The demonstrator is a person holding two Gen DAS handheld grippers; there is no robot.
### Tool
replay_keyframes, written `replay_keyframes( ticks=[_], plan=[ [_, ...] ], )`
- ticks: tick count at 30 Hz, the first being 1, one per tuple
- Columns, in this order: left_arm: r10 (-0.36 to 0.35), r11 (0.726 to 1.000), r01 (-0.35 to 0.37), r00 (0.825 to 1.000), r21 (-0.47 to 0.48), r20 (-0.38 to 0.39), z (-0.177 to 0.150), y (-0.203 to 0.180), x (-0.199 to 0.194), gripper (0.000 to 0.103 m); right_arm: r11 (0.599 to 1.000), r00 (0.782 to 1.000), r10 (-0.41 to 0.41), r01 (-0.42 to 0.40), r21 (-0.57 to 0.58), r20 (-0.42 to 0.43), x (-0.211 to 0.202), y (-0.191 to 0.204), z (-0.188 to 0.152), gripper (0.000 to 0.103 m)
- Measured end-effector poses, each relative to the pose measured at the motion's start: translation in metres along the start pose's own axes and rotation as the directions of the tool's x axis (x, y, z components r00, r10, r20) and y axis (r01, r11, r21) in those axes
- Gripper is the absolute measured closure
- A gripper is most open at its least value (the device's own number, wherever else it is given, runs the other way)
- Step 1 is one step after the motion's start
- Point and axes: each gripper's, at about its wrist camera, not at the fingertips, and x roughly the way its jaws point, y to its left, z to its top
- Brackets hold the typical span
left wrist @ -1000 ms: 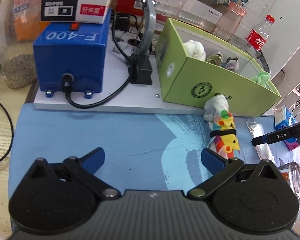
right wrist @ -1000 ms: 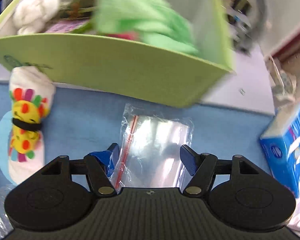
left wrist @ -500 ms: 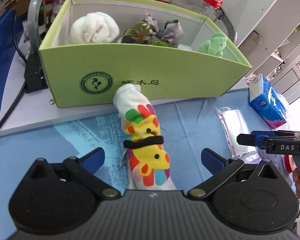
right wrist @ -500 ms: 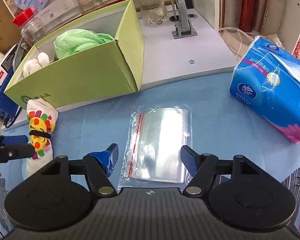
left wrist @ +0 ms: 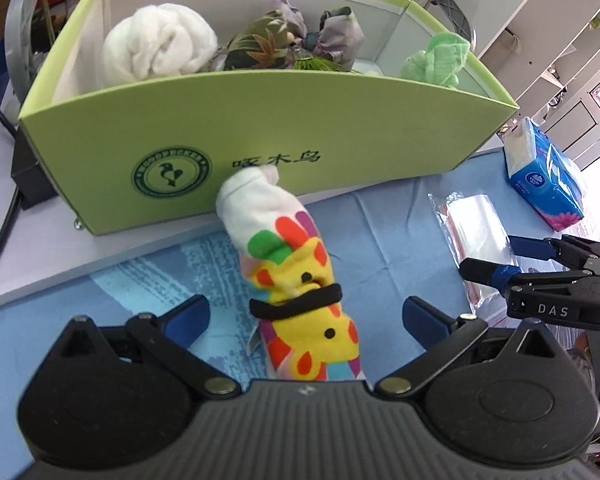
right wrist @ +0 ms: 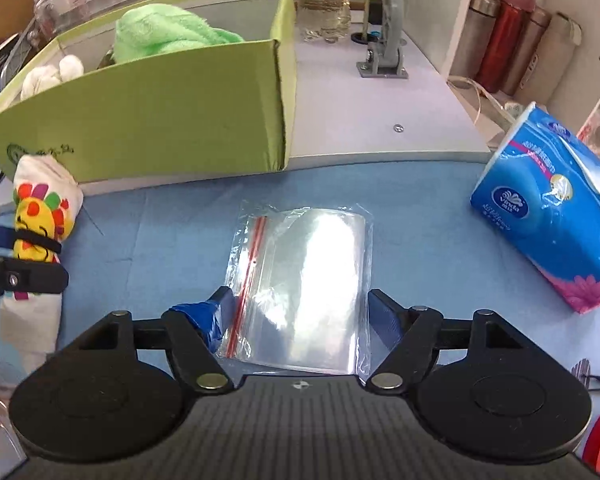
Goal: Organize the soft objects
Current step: 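Grasp the giraffe sock with the left tool while the right tool grasps the zip bag, then lower the giraffe sock and zip bag into the green box and open both tools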
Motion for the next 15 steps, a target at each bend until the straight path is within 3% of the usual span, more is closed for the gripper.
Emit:
replay_keyframes(
  ticks=[8,10,12,14,15],
  plan=[
    [0.029,0.996,-0.029,1.0,0.089,-0.005,-0.003,-0.008,0.003,0.004,1.0,0.996,0.001,0.002,-0.031,0.093,-0.003,0.001,-0.015,0.036],
    [0.037,0.994,-0.037,0.999,0.106,0.008,-0.004,-0.006,0.001,0.014,0.998,0.994,0.02,-0.014,-0.055,0.105,-0.004,0.0,-0.016,0.037],
    [0.048,0.988,-0.049,0.999,0.144,0.015,-0.004,-0.006,-0.004,0.059,0.994,0.99,0.059,-0.047,-0.099,0.126,-0.005,-0.003,-0.018,0.044],
    [0.018,0.993,-0.018,1.0,0.115,0.003,-0.003,-0.001,-0.009,0.073,0.991,0.985,0.085,-0.067,-0.119,0.148,-0.009,-0.006,-0.02,0.066],
    [-0.005,0.996,0.004,1.0,0.089,0.006,-0.003,0.003,-0.012,0.073,0.988,0.983,0.113,-0.097,-0.118,0.145,-0.012,-0.008,-0.02,0.084]
  ],
)
